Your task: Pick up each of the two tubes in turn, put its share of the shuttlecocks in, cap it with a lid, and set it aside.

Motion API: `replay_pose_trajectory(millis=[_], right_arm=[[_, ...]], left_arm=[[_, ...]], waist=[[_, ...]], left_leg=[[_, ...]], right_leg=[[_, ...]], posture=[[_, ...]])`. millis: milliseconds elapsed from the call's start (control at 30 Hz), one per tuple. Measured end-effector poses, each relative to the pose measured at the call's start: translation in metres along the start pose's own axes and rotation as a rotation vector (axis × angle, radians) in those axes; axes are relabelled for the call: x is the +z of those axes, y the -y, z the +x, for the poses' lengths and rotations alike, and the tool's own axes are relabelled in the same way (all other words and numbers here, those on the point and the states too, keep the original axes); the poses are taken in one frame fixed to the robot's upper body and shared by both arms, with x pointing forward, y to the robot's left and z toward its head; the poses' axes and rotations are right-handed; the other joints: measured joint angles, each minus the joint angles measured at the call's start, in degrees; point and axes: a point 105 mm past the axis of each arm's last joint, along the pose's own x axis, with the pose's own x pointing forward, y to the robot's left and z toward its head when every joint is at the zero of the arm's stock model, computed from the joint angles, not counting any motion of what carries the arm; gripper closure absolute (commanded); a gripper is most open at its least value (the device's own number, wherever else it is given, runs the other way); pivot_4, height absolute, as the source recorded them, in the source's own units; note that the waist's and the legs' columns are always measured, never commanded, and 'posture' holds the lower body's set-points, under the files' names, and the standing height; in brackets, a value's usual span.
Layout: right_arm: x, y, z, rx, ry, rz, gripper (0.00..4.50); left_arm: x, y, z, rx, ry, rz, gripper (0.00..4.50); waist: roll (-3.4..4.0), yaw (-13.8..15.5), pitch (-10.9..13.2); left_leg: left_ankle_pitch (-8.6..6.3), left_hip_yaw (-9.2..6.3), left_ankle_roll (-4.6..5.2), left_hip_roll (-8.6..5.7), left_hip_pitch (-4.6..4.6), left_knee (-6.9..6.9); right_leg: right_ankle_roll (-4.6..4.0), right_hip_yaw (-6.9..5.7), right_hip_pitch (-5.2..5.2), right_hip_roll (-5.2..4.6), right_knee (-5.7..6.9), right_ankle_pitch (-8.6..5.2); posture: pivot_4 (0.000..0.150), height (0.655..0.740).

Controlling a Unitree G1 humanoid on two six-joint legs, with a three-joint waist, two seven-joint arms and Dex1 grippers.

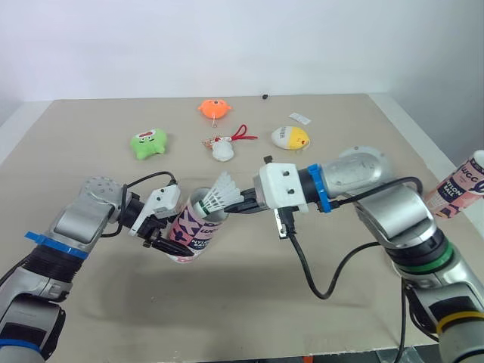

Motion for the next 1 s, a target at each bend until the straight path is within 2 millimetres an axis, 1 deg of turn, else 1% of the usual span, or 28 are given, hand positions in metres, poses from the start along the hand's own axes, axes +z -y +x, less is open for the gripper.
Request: replay_pose_trajectory(millis=[33, 67, 100, 133, 167, 200, 233, 300, 333, 367, 433, 467, 500, 533, 567, 600, 633, 667, 700, 733, 833, 933, 1000], right_arm=[[0.002, 0.0, 0.0, 0.016, 0.019, 0.019, 3.3], [0.004, -0.001, 0.0, 0.025, 0.033, 0.032, 2.83], [0.01, -0.003, -0.003, 0.048, 0.079, 0.081, 2.33], [0.016, -0.004, -0.006, 0.063, 0.117, 0.11, 1.94], [0.02, -0.005, -0.008, 0.071, 0.141, 0.125, 1.94], [0.03, -0.008, -0.016, 0.086, 0.213, 0.179, 1.94], [0.034, -0.01, -0.023, 0.086, 0.254, 0.213, 1.94], [0.034, -0.012, -0.029, 0.079, 0.278, 0.249, 1.94], [0.03, -0.014, -0.035, 0.047, 0.279, 0.284, 1.94], [0.013, -0.02, -0.048, -0.061, 0.244, 0.365, 1.94], [-0.002, -0.024, -0.054, -0.122, 0.215, 0.437, 1.94], [-0.018, -0.032, -0.066, -0.233, 0.165, 0.506, 1.94], [-0.036, -0.043, -0.08, -0.346, 0.101, 0.566, 1.94], [-0.077, -0.075, -0.108, -0.521, -0.049, 0.752, 1.94], [-0.091, -0.093, -0.127, -0.609, -0.118, 0.829, 1.94], [-0.093, -0.099, -0.133, -0.638, -0.137, 0.844, 1.94], [-0.095, -0.113, -0.156, -0.735, -0.194, 0.872, 1.94], [-0.093, -0.119, -0.176, -0.819, -0.241, 0.867, 1.94], [-0.093, -0.119, -0.176, -0.821, -0.242, 0.867, 1.94], [-0.095, -0.127, -0.186, -0.859, -0.268, 0.883, 1.94], [-0.102, -0.135, -0.198, -0.908, -0.3, 0.909, 1.94], [-0.119, -0.15, -0.21, -0.963, -0.339, 0.982, 1.94], [-0.127, -0.154, -0.216, -0.994, -0.36, 0.997, 1.94]], left_arm=[[0.0, 0.0, 0.0, 0.004, 0.001, -0.001, 1.75], [0.0, 0.0, 0.0, 0.005, 0.002, -0.001, 1.75], [0.0, 0.0, 0.0, 0.009, 0.005, -0.002, 1.75], [0.0, 0.0, 0.0, 0.01, 0.007, -0.007, 1.75], [0.0, 0.0, 0.0, 0.011, 0.008, -0.01, 1.75], [0.0, -0.001, 0.001, 0.012, 0.01, -0.011, 1.75], [0.0, -0.001, 0.002, 0.011, 0.012, -0.012, 1.75], [0.0, 0.0, 0.003, 0.01, 0.013, -0.012, 1.75], [0.001, -0.001, 0.003, 0.011, 0.014, -0.008, 1.75], [0.003, -0.001, 0.006, 0.008, 0.019, -0.002, 1.75], [0.001, 0.0, 0.007, 0.004, 0.024, -0.01, 1.75], [0.005, -0.001, 0.008, 0.001, 0.023, 0.004, 1.75], [0.005, 0.001, 0.011, -0.008, 0.027, 0.009, 1.75], [0.002, 0.004, 0.012, -0.017, 0.044, -0.002, 1.75], [0.002, 0.004, 0.011, -0.02, 0.041, -0.004, 1.75], [0.003, 0.003, 0.011, -0.02, 0.039, -0.002, 1.75], [0.002, 0.001, 0.012, -0.023, 0.029, -0.007, 1.75], [0.001, 0.0, 0.014, -0.023, 0.024, -0.011, 1.75], [0.001, 0.0, 0.014, -0.023, 0.024, -0.012, 1.75], [0.003, -0.001, 0.019, -0.033, 0.026, -0.004, 1.75], [0.003, -0.001, 0.021, -0.042, 0.028, 0.0, 1.75], [0.004, -0.001, 0.023, -0.047, 0.035, 0.006, 1.75], [0.004, -0.001, 0.024, -0.051, 0.039, 0.007, 1.75]], waist=[[0.0, 0.0, 0.0], [0.0, 0.0, 0.0], [0.0, 0.0, 0.0], [0.0, 0.0, 0.0], [0.0, 0.0, 0.0], [0.0, 0.1, 0.0], [-0.01, 0.1, 0.0], [-0.01, 0.2, 0.0], [-0.02, 0.3, 0.0], [-0.07, 0.9, 0.0], [-0.07, 1.0, 0.0], [-0.06, 1.0, 0.0], [-0.16, 1.8, -0.1], [-0.23, 2.2, -0.2], [-0.04, 2.1, -0.2], [0.04, 2.1, -0.2], [0.29, 1.6, -0.3], [0.3, 1.1, -0.4], [0.29, 1.1, -0.3], [0.27, 1.1, -0.3], [0.17, 1.1, -0.3], [0.17, 1.1, -0.3], [0.18, 1.1, -0.3]], left_leg=[[0.0, 0.0, 0.0, 0.0, 0.0, 0.0], [0.0, 0.0, 0.0, 0.0, 0.0, 0.01], [0.0, -0.02, 0.0, 0.0, 0.0, 0.03], [0.0, -0.03, 0.0, 0.0, 0.0, 0.03], [0.0, -0.04, 0.0, 0.0, 0.0, 0.03], [0.0, -0.08, 0.0, 0.0, -0.01, 0.05], [0.0, -0.13, 0.0, 0.0, -0.01, 0.09], [0.0, -0.14, 0.0, -0.01, -0.01, 0.13], [0.0, -0.15, 0.0, -0.02, -0.03, 0.15], [-0.02, -0.23, -0.03, -0.05, -0.09, 0.2], [-0.11, -0.2, -0.04, -0.05, -0.08, 0.31], [-0.11, -0.14, -0.04, -0.05, -0.1, 0.31], [-0.14, -0.48, -0.03, -0.21, -0.22, 0.3], [-0.25, -0.51, -0.02, -0.28, -0.17, 0.3], [-0.3, -0.36, -0.05, -0.36, -0.24, 0.32], [-0.31, -0.32, -0.04, -0.39, -0.23, 0.32], [-0.35, -0.27, 0.03, -0.46, 0.01, 0.32], [-0.32, -0.29, 0.08, -0.44, 0.27, 0.35], [-0.3, -0.29, 0.1, -0.44, 0.34, 0.36], [-0.24, -0.36, 0.18, -0.51, 0.57, 0.39], [-0.17, -0.38, 0.17, -0.65, 0.67, 0.4], [-0.16, -0.17, 0.17, -0.81, 0.7, 0.39], [-0.16, -0.08, 0.16, -0.9, 0.66, 0.37]], right_leg=[[0.0, 0.0, 0.0, 0.0, 0.0, 0.0], [-0.01, 0.0, 0.01, -0.01, 0.0, 0.01], [-0.08, -0.01, 0.02, -0.01, 0.01, 0.05], [-0.12, -0.01, 0.02, -0.02, 0.01, 0.07], [-0.14, -0.02, 0.03, -0.02, 0.02, 0.08], [-0.13, -0.07, 0.06, -0.02, 0.01, 0.08], [-0.03, -0.1, 0.1, -0.03, 0.01, 0.03], [0.02, -0.12, 0.12, -0.04, 0.01, 0.01], [0.13, -0.12, 0.12, -0.05, 0.0, -0.02], [0.18, -0.19, 0.15, -0.08, -0.03, -0.06], [0.2, -0.17, 0.15, -0.09, 0.0, -0.1], [0.21, -0.13, 0.11, -0.09, 0.02, -0.09], [0.2, -0.34, 0.23, -0.16, -0.02, -0.26], [0.11, -0.37, 0.31, -0.23, -0.02, -0.35], [0.12, -0.13, 0.17, -0.24, 0.04, -0.32], [0.13, -0.08, 0.15, -0.26, 0.06, -0.32], [0.33, 0.03, 0.33, -0.28, 0.08, -0.42], [0.49, 0.02, 0.57, -0.26, 0.05, -0.36], [0.4, 0.03, 0.65, -0.26, 0.04, -0.38], [0.3, 0.04, 0.98, -0.28, -0.06, -0.38], [0.32, 0.15, 1.09, -0.38, -0.1, -0.37], [0.45, 0.17, 1.1, -0.77, -0.11, -0.41], [0.56, 0.19, 1.09, -0.89, -0.13, -0.47]], posture=[[0.15, 0.7323], [0.15, 0.7323], [0.15, 0.7323], [0.15, 0.7323], [0.15, 0.7323], [0.15, 0.7323], [0.15, 0.7323], [0.15, 0.7323], [0.15, 0.7323], [0.15, 0.7323], [0.15, 0.7323], [0.15, 0.7323], [0.15, 0.7323], [0.15, 0.7323], [0.15, 0.7323], [0.15, 0.7323], [0.15, 0.7323], [0.15, 0.7323], [0.15, 0.7323], [0.15, 0.7323], [0.15, 0.7323], [0.15, 0.7323], [0.15, 0.7323]])
